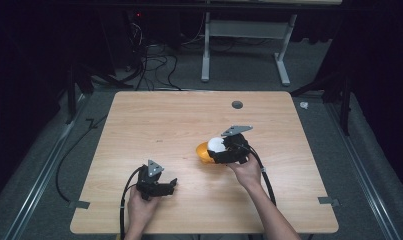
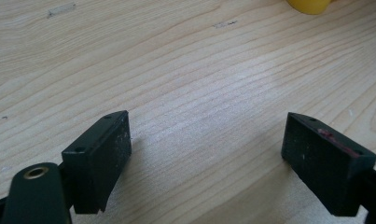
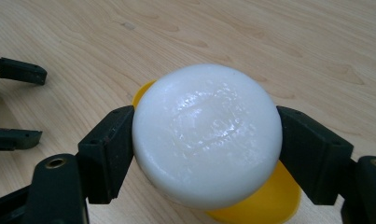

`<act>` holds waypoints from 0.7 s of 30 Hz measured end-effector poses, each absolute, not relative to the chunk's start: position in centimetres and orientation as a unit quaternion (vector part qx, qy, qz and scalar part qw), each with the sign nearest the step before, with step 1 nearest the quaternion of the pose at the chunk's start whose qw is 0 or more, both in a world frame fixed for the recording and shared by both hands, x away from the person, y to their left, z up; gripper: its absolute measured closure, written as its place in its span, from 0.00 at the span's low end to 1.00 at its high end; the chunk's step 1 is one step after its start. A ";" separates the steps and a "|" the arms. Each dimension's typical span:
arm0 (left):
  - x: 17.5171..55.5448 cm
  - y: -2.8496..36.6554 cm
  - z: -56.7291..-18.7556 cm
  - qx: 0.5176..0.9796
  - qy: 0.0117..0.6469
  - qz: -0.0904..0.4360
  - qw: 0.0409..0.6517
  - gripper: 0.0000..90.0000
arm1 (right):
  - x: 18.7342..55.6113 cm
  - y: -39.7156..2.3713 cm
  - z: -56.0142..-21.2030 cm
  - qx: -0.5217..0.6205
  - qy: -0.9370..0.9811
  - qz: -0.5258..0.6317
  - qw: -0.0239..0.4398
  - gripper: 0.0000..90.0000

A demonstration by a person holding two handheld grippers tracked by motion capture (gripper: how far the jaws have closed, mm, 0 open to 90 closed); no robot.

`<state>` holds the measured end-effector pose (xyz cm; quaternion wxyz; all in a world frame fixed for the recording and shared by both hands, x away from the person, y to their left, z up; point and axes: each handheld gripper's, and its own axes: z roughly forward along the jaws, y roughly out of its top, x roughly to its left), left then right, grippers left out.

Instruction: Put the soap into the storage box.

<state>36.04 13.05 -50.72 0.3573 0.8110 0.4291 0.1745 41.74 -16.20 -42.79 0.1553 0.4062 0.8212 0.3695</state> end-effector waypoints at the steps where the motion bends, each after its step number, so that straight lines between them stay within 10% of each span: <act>1: 36.0 13.1 -50.7 0.811 0.429 0.175 0.357 0.18 | 41.8 -16.1 -42.9 0.409 0.821 0.367 0.154 0.27; 21: 36.0 13.1 -50.7 0.811 0.429 0.174 0.357 0.18 | 42.9 -15.7 -44.0 0.431 0.816 0.355 0.151 0.28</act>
